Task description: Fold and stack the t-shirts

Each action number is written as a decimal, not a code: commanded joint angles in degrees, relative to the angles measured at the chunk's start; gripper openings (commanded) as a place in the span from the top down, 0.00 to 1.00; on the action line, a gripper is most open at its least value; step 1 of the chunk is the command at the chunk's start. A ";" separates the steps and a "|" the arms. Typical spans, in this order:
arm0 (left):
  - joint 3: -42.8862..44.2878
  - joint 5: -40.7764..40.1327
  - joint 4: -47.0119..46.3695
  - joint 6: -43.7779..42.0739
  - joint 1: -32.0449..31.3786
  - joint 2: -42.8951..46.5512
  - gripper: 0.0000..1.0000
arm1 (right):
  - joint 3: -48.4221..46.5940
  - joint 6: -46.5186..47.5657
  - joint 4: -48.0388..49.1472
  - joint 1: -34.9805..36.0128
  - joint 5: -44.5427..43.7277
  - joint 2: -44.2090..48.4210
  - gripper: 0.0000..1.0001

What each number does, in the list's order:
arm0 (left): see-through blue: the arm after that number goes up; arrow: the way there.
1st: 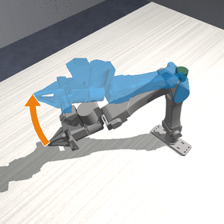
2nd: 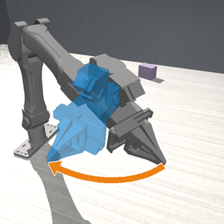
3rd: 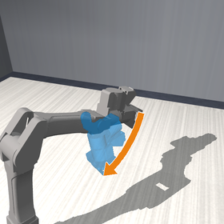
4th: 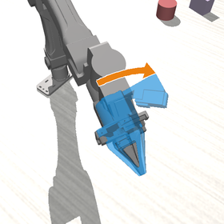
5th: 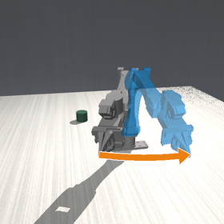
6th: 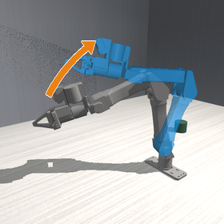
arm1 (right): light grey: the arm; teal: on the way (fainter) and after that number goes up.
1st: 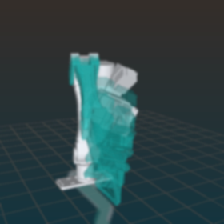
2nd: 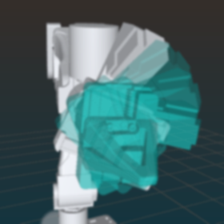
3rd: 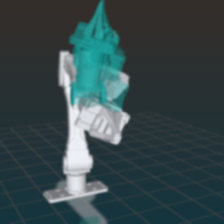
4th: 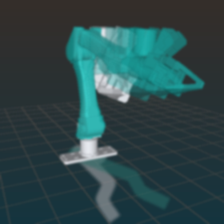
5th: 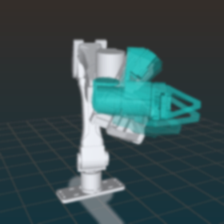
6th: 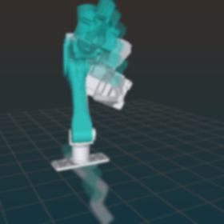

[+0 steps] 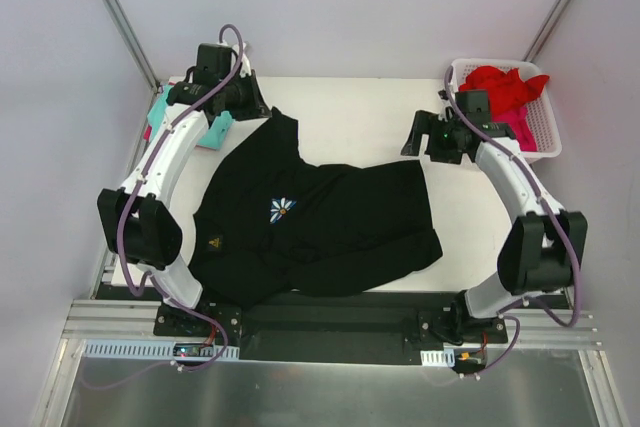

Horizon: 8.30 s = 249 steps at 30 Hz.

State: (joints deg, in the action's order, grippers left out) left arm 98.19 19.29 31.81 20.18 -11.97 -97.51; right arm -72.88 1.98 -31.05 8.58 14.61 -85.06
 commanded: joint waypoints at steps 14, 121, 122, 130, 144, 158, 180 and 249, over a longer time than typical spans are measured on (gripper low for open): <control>21.06 -3.03 18.89 -1.64 -3.41 15.69 1.00 | -2.97 -0.75 5.73 -2.43 7.54 -11.36 0.10; 20.02 -4.17 27.16 -1.82 -8.95 19.55 1.00 | -20.36 -5.15 11.72 -0.05 26.61 -38.78 0.97; 19.76 -4.08 27.25 -1.82 -8.95 19.47 1.00 | -20.98 -4.97 10.67 -0.23 26.26 -38.43 0.99; 17.48 -5.05 26.46 -2.43 -9.13 20.43 1.00 | -27.74 -3.39 4.51 -0.49 25.20 -33.34 0.99; 28.44 -5.29 22.24 -6.91 6.94 6.39 1.00 | -64.47 -5.30 -5.96 -7.95 23.35 -30.87 0.99; 38.65 -4.88 16.18 -1.03 19.44 3.99 1.00 | -44.37 -7.60 6.34 -19.21 25.56 -9.36 0.99; 24.24 8.58 10.73 10.75 18.21 42.57 1.00 | -29.16 -17.27 7.76 -19.13 27.15 33.01 0.99; 35.84 18.68 -40.34 30.44 21.99 23.95 1.00 | -27.93 -25.98 46.08 -22.55 21.43 25.64 0.99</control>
State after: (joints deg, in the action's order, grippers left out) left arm 133.95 40.10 -10.09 53.82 10.11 -74.81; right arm -98.06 -26.02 14.79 -13.43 37.93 -59.77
